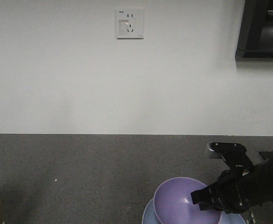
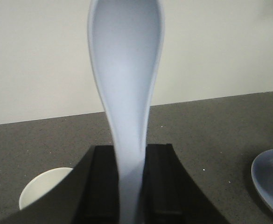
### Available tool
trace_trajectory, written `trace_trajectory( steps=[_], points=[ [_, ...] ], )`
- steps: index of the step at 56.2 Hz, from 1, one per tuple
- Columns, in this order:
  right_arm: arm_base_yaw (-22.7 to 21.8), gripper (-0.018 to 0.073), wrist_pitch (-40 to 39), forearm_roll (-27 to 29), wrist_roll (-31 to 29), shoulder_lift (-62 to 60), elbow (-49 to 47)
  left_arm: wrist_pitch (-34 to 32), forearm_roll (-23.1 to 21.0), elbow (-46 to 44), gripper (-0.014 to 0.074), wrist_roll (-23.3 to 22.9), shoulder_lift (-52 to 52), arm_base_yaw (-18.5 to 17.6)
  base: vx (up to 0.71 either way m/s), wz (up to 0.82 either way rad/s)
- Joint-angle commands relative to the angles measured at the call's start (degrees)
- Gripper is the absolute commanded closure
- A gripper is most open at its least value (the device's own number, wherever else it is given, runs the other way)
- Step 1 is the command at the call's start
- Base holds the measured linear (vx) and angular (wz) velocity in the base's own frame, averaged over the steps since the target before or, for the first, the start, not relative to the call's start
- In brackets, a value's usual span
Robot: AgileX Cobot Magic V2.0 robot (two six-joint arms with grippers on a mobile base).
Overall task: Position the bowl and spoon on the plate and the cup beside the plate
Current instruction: 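Open the right gripper and raise it off the bowl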
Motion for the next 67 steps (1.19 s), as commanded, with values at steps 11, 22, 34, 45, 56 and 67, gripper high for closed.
trace_trajectory(
  steps=[11, 22, 34, 45, 56, 67],
  points=[
    [-0.1, 0.0546, -2.8, 1.6, -0.1, -0.7, -2.0, -2.7, -1.2, -1.4, 0.0599, -0.3, 0.4, -0.1, 0.0, 0.0],
    [-0.1, 0.0438, -2.8, 1.6, -0.8, -0.7, -2.0, -2.0, -1.2, -1.4, 0.0599, -0.3, 0.4, -0.1, 0.0, 0.0],
    [-0.1, 0.023, -2.8, 1.9, -0.7, -0.7, -2.0, -2.0, -1.2, -1.4, 0.0599, -0.3, 0.4, -0.1, 0.0, 0.0],
    [-0.1, 0.005, -3.1, 2.2, -0.8, -0.7, -2.0, -1.8, -1.2, -1.4, 0.0599, -0.3, 0.4, -0.1, 0.0, 0.0],
    [-0.1, -0.0003, -2.2, -2.4, -3.9, -1.3, -3.6, -1.3, -1.2, -1.4, 0.0599, -0.3, 0.4, -0.1, 0.0, 0.0],
    [-0.1, -0.0001, 0.2, -12.1, -2.7, -5.3, -7.6, -1.0, -1.2, -1.4, 0.0599, -0.3, 0.4, -0.1, 0.0, 0.0]
  ],
)
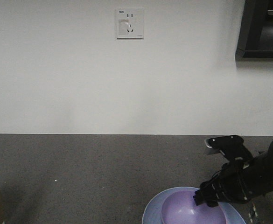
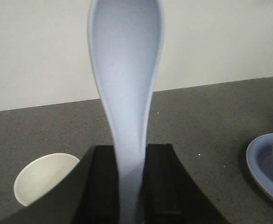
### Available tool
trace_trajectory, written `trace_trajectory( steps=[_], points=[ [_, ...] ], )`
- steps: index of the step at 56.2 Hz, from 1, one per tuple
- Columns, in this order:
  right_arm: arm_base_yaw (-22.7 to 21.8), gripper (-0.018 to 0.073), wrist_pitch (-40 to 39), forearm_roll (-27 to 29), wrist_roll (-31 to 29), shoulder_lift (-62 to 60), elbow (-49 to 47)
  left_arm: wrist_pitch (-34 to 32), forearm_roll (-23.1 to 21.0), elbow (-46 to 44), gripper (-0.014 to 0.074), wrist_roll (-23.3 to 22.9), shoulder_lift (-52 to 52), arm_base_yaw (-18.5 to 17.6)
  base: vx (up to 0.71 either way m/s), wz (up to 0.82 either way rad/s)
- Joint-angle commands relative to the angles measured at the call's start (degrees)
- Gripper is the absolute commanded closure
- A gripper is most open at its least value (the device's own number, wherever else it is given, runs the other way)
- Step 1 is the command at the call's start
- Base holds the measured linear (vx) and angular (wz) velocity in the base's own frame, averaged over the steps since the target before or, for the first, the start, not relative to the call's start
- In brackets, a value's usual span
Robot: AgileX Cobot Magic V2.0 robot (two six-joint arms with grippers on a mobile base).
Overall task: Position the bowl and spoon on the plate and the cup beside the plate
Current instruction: 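Open the right gripper and raise it off the bowl, then move the spoon over the bowl and release it with the left gripper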
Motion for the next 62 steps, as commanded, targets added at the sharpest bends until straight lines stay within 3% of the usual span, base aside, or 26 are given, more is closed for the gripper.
trace_trajectory(
  steps=[1, 9, 13, 18, 23, 25, 30, 35, 43, 49, 54, 62],
  points=[
    [-0.1, -0.0001, -1.4, -5.2, 0.5, -5.3, -3.9, -4.3, -1.2, -1.4, 0.0599, -0.2, 0.4, -0.1, 0.0, 0.0],
    [-0.1, 0.0036, -0.6, -11.0, 4.6, -11.1, -4.8, -3.7, -1.2, -1.4, 0.0599, -0.2, 0.4, -0.1, 0.0, 0.0],
    [-0.1, 0.0117, -0.1, -13.0, 6.8, -14.6, -4.4, -3.2, -1.2, -1.4, 0.0599, -0.2, 0.5, -0.1, 0.0, 0.0],
    [-0.1, 0.0277, 0.2, -14.3, 8.2, -20.1, -2.7, -2.5, -1.2, -1.4, 0.0599, 0.0, 0.5, -0.1, 0.0, 0.0],
    [-0.1, 0.052, -2.2, -13.9, 8.3, -26.1, 1.6, -2.0, -1.2, -1.4, 0.0599, 0.5, 0.5, -0.1, 0.0, 0.0],
    [-0.1, 0.0575, -3.9, -13.8, 8.3, -28.7, 4.1, -1.9, -1.2, -1.4, 0.0599, 1.0, 0.6, -0.1, 0.0, 0.0],
    [-0.1, 0.0573, -8.2, -13.7, 8.4, -34.4, 9.7, -0.8, -1.8, -1.6, 0.0599, 3.1, 1.6, -0.1, 0.0, 0.0],
    [-0.1, 0.0571, -11.2, -13.8, 9.3, -40.3, 15.3, 0.9, -5.7, -1.6, 0.0599, 6.9, 3.8, -0.2, 0.0, 0.0],
    [-0.1, 0.0571, -13.1, -13.8, 9.8, -47.7, 21.6, 7.5, -18.3, -4.8, 0.0596, 18.8, 10.7, -0.2, 0.0, 0.0],
    [-0.1, 0.0571, -12.9, -13.9, 9.8, -51.1, 24.0, 13.3, -26.1, -9.7, 0.0596, 25.0, 18.1, -0.2, 0.0, 0.0],
    [-0.1, 0.0571, -12.5, -13.9, 9.8, -52.3, 24.8, 17.5, -30.0, -14.8, 0.0596, 26.4, 24.6, -0.2, 0.0, 0.0],
    [-0.1, 0.0571, -11.9, -13.9, 9.9, -52.6, 25.0, 22.2, -29.6, -23.6, 0.0596, 25.8, 34.8, -4.1, 0.0, 0.0]
  ],
)
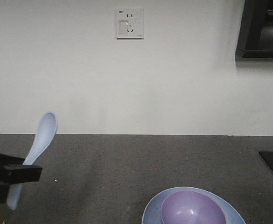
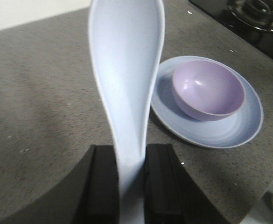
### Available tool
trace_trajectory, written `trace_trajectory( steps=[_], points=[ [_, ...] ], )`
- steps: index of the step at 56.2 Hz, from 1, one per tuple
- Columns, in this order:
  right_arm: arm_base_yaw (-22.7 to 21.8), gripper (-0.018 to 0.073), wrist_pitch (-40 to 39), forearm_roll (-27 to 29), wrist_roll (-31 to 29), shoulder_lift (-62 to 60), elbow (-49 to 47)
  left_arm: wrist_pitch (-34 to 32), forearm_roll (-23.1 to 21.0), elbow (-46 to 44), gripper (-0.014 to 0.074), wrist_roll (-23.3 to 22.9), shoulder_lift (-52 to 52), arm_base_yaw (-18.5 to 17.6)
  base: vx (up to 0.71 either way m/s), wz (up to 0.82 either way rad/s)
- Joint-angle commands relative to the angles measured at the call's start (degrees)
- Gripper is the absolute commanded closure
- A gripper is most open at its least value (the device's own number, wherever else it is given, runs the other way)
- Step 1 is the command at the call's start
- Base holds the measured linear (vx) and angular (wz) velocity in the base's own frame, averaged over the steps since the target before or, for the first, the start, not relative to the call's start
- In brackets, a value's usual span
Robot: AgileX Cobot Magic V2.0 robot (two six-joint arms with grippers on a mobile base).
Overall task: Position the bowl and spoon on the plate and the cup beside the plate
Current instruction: 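Move the spoon over the bowl and release it with the left gripper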
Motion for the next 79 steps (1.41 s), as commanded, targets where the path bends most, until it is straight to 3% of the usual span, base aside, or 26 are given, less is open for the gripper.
trace_trajectory(
  steps=[1, 19, 38, 57, 71, 79],
  points=[
    [-0.1, 0.0571, -4.3, -0.4, -0.1, -0.1, -1.6, 0.7, -3.3, -6.7, 0.0596, -0.2, 5.1, -3.0, 0.0, 0.0],
    [-0.1, 0.0571, -4.2, -0.4, -0.1, -0.1, -1.6, -0.3, -3.1, -18.3, 0.0596, -4.4, 22.3, -17.9, 0.0, 0.0],
    [-0.1, 0.0568, -3.5, -0.5, -0.1, -0.1, -1.6, 2.2, -3.1, -31.2, 0.0596, -9.9, 38.5, -27.0, 0.0, 0.0],
    [-0.1, 0.0568, -3.6, -1.4, -0.1, -0.1, -1.6, 3.4, -2.3, -38.2, 0.0543, -13.0, 47.5, -30.5, 0.0, 0.0],
    [-0.1, 0.0568, -3.6, -1.4, -0.1, -0.1, -1.6, 3.5, 2.6, -38.3, 0.0316, -17.0, 47.7, -30.5, 0.0, 0.0],
    [-0.1, 0.0568, -3.6, -1.4, -0.1, -0.1, -1.6, 3.7, 2.9, -38.3, 0.0178, -18.3, 47.7, -30.5, 0.0, 0.0]
  ],
)
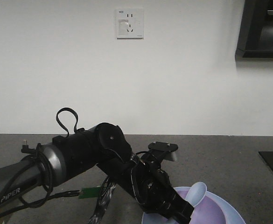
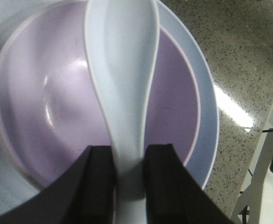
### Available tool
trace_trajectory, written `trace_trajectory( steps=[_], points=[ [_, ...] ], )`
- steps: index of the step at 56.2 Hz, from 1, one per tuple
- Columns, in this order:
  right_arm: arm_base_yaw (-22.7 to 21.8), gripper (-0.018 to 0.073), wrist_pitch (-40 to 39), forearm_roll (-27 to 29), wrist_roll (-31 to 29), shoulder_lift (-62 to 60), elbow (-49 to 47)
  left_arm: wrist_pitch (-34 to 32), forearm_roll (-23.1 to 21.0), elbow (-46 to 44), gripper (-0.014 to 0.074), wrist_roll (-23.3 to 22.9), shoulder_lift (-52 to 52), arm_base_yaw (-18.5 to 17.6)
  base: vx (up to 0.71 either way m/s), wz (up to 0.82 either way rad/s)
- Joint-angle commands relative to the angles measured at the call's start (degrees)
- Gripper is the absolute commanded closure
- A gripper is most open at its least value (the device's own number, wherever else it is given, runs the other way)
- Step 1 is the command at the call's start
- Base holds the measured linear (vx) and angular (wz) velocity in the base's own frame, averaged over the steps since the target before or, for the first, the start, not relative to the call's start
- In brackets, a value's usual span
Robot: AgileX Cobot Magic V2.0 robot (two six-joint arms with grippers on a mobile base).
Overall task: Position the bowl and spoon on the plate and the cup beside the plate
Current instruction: 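Move the spoon over the bowl and release it with the left gripper, then move the left gripper to the brown paper cup and grasp its rim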
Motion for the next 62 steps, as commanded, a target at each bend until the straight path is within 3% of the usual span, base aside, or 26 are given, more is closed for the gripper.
trace_trajectory(
  steps=[1, 10, 19, 23, 31, 43, 49, 53, 62],
  points=[
    [-0.1, 0.0568, -4.3, -0.5, -0.1, -0.1, -1.6, -0.9, -2.4, -2.0, 0.0162, -1.2, -3.7, -0.2, 0.0, 0.0],
    [-0.1, 0.0568, -4.3, -0.5, -0.1, -0.1, -1.6, -0.9, -2.5, -2.0, 0.0086, -1.0, -4.6, -0.2, 0.0, 0.0],
    [-0.1, 0.0568, -4.2, -0.5, -0.1, -0.1, -1.6, -1.5, -2.2, -2.0, 0.0083, 2.6, -8.0, 0.0, 0.0, 0.0],
    [-0.1, 0.0568, -4.2, -0.5, -0.1, -0.1, -1.6, -2.2, 0.1, -2.0, 0.0083, 3.4, -10.6, 0.2, 0.0, 0.0],
    [-0.1, 0.0568, -3.8, -0.5, -0.1, -0.1, -1.6, -2.8, 12.8, -2.0, 0.0083, 2.7, -17.7, 0.2, 0.0, 0.0],
    [-0.1, 0.0568, -3.8, -0.7, -0.1, -0.1, -1.6, 2.3, 42.0, -1.9, 0.0084, -11.0, -28.8, 0.2, 0.0, 0.0],
    [-0.1, 0.0568, -3.6, -0.7, -0.1, -0.1, -1.6, 8.8, 53.3, -1.9, 0.0084, -14.9, -32.4, 0.6, 0.0, 0.0],
    [-0.1, 0.0568, -3.3, -0.7, -0.1, -0.1, -1.6, 12.8, 56.3, -1.7, 0.0084, -16.0, -34.0, 2.4, 0.0, 0.0],
    [-0.1, 0.0568, -2.8, -0.7, -0.1, -0.1, -1.6, 12.7, 56.5, 3.7, 0.0084, -16.2, -37.2, 9.3, 0.0, 0.0]
  ],
)
